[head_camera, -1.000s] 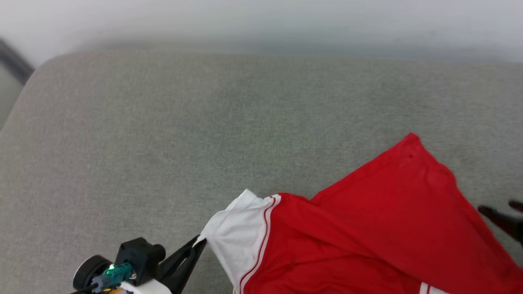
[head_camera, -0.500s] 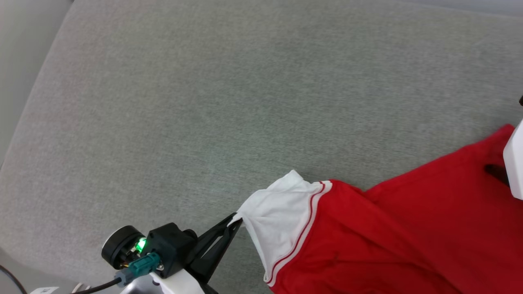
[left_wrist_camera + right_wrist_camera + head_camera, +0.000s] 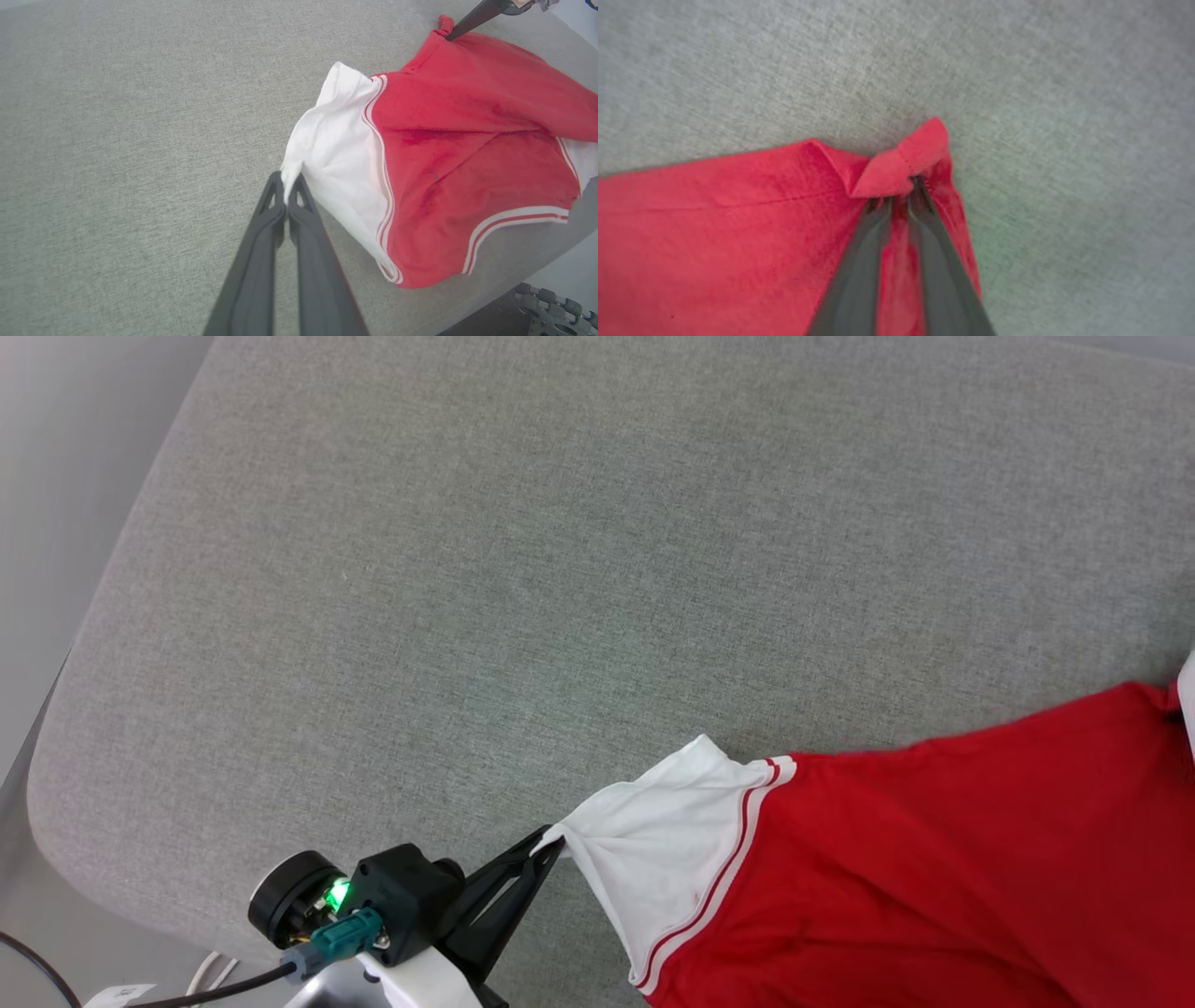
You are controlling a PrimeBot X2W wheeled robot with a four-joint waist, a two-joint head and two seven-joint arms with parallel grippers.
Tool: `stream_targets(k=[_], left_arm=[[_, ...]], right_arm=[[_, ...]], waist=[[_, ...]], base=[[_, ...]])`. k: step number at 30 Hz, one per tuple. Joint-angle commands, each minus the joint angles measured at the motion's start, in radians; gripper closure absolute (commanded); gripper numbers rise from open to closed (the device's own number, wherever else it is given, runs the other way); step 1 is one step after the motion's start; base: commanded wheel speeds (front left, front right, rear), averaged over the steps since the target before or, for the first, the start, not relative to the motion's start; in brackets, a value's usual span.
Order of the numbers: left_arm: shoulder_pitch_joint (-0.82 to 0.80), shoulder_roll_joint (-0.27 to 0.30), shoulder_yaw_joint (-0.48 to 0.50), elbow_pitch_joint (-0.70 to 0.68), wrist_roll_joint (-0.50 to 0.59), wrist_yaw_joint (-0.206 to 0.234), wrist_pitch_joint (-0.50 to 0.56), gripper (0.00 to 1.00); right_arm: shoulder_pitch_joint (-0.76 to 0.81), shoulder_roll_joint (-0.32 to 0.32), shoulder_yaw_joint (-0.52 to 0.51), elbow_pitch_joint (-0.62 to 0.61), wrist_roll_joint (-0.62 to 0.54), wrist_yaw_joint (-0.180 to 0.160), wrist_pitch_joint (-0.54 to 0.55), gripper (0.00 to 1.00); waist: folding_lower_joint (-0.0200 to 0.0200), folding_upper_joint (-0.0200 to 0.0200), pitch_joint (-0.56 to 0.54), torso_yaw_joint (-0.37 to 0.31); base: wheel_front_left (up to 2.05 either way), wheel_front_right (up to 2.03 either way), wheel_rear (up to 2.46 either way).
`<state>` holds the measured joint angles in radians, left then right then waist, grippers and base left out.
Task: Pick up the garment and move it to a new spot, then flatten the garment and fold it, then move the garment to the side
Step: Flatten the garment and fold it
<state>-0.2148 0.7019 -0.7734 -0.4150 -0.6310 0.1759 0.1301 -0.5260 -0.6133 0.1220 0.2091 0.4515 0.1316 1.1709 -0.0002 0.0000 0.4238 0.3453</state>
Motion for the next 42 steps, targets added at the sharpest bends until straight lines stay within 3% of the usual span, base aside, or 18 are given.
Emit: stream_targets(k=[1, 6, 9, 17, 25, 32, 42], left_arm=[[-0.006, 0.002, 0.002, 0.006, -0.003, -0.001, -0.002, 1.00], [-0.006, 0.023, 0.022, 0.005, 0.002, 0.015, -0.012, 1.00], [-0.002, 0.048, 0.041, -0.010, -0.001, 0.027, -0.006, 1.00], [-0.054, 0.115, 0.122, -0.057, 0.016, 0.058, -0.004, 1.00], [-0.147, 0.172, 0.238, -0.093, 0.018, 0.078, -0.022, 1.00], [-0.288, 0.215, 0.357, -0.115, -0.005, 0.066, -0.024, 1.00], [-0.513, 0.217, 0.451, -0.078, -0.015, 0.033, -0.027, 1.00]], right_arm=[[0.075, 0.025, 0.035, 0.077, 0.004, -0.002, -0.007, 1.00], [0.019, -0.001, 0.059, 0.069, 0.001, -0.001, -0.111, 1.00], [-0.044, 0.020, 0.050, 0.080, 0.040, -0.001, -0.224, 1.00], [-0.097, 0.002, 0.066, 0.044, 0.123, -0.001, -0.381, 1.00], [-0.146, -0.003, 0.043, -0.071, 0.187, -0.001, -0.459, 1.00], [-0.209, 0.022, 0.007, -0.212, 0.195, -0.001, -0.496, 1.00], [-0.263, 0.082, -0.030, -0.332, 0.173, -0.001, -0.525, 1.00]], waist=[[0.0002, 0.0000, -0.022, -0.011], [0.0002, 0.0000, -0.086, -0.047], [0.0002, 0.0000, -0.151, -0.089], [0.0002, 0.0000, -0.286, -0.189], [0.0002, 0.0000, -0.369, -0.279], [0.0002, 0.0000, -0.402, -0.352], [0.0002, 0.0000, -0.399, -0.423]], base=[[0.00, 0.00, 0.00], [0.00, 0.00, 0.00], [0.00, 0.00, 0.00], [0.00, 0.00, 0.00], [0.00, 0.00, 0.00], [0.00, 0.00, 0.00], [0.00, 0.00, 0.00]])
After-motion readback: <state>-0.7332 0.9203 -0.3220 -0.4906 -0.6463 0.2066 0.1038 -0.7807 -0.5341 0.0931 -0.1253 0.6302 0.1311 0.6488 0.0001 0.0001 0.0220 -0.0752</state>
